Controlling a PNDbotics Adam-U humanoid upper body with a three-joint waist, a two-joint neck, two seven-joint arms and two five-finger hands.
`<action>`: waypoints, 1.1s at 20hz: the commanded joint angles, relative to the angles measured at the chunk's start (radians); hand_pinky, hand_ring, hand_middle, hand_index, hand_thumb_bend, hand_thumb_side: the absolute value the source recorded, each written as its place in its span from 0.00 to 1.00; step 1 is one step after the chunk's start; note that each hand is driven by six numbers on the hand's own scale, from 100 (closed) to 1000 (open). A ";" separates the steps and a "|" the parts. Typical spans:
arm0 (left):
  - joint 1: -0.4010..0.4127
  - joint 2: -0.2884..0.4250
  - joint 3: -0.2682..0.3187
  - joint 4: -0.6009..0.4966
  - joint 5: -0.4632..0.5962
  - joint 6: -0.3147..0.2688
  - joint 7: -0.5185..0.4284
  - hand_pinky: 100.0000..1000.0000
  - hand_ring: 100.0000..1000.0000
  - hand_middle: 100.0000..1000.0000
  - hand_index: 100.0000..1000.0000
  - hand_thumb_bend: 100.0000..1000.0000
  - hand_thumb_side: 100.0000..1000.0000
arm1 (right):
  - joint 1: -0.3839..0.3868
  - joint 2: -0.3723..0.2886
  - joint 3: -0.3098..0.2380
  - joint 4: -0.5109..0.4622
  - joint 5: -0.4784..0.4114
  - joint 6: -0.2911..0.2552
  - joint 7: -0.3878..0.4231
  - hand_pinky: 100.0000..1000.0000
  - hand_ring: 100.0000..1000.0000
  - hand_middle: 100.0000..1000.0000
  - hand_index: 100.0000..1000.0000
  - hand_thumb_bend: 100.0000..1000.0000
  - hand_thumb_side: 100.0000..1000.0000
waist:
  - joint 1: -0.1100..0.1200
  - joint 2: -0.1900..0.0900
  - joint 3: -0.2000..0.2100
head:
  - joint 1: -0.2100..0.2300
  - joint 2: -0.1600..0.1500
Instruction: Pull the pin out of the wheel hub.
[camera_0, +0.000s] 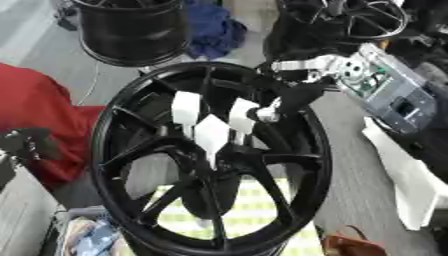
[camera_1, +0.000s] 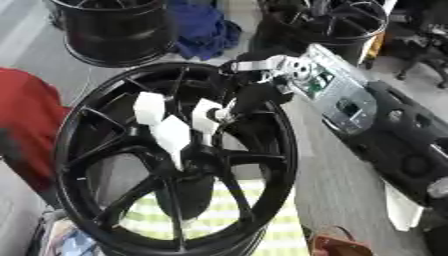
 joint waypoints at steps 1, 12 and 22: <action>-0.006 0.020 -0.002 -0.009 -0.004 -0.007 -0.001 0.68 0.58 0.60 0.81 0.00 0.84 | -0.022 -0.008 -0.028 -0.029 0.010 -0.004 0.052 0.82 0.88 0.85 0.94 0.24 0.38 | 0.007 -0.007 -0.002 | 0.004 0.004; -0.008 0.020 -0.004 -0.006 -0.004 -0.012 -0.001 0.68 0.58 0.60 0.81 0.00 0.84 | -0.024 0.024 -0.042 -0.060 0.028 0.009 0.159 0.82 0.88 0.84 0.94 0.25 0.39 | 0.009 -0.007 0.000 | 0.002 0.007; -0.011 0.019 -0.008 -0.005 -0.004 -0.016 -0.001 0.68 0.58 0.60 0.81 0.00 0.84 | -0.023 0.082 -0.037 0.014 0.082 0.015 0.152 0.81 0.87 0.82 0.93 0.26 0.37 | 0.010 -0.004 0.008 | -0.001 0.008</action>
